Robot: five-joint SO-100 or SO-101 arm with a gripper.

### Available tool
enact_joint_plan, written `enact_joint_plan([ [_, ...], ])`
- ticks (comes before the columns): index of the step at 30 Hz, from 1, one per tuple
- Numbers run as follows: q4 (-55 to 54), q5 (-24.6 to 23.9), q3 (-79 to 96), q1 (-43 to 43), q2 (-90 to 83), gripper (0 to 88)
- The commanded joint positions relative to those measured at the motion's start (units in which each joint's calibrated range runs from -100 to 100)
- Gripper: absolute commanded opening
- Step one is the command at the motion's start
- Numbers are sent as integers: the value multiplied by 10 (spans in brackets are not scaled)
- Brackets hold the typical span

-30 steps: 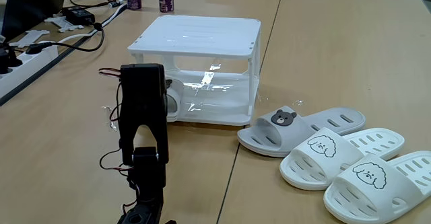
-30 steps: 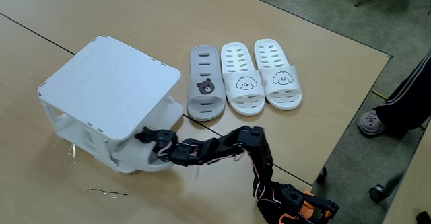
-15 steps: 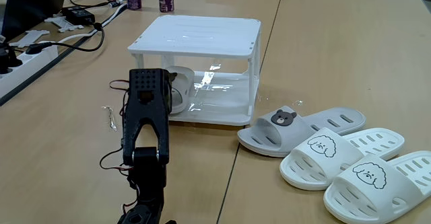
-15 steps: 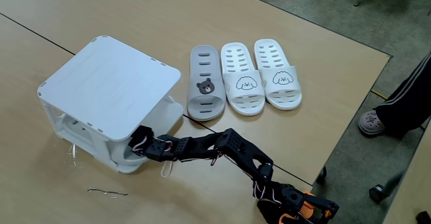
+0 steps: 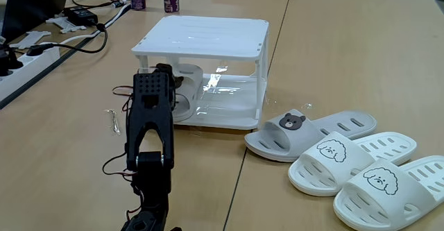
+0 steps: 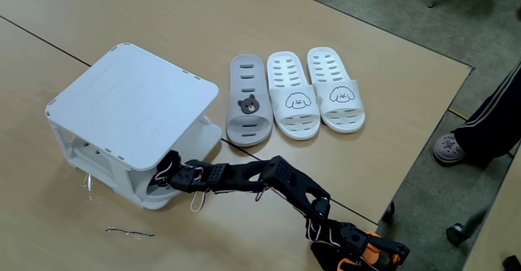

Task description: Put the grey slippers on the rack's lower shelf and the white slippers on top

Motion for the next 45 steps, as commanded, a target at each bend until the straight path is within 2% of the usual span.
enact_joint_plan([
  [1,-3,4,147,-2,-160,444],
  [7,-8,4,344,0,-312,430],
  [10,-8,4,446,0,-389,346],
  [14,-9,4,631,3,-545,319],
  [16,-9,4,718,7,-634,273],
  [20,-9,4,847,67,-739,154],
  [24,-17,4,864,177,-727,197],
  [30,-192,4,868,271,-599,205],
  [37,-266,4,877,279,-521,169],
  [41,-353,4,806,294,-398,169],
  [45,-381,4,703,310,-293,169],
])
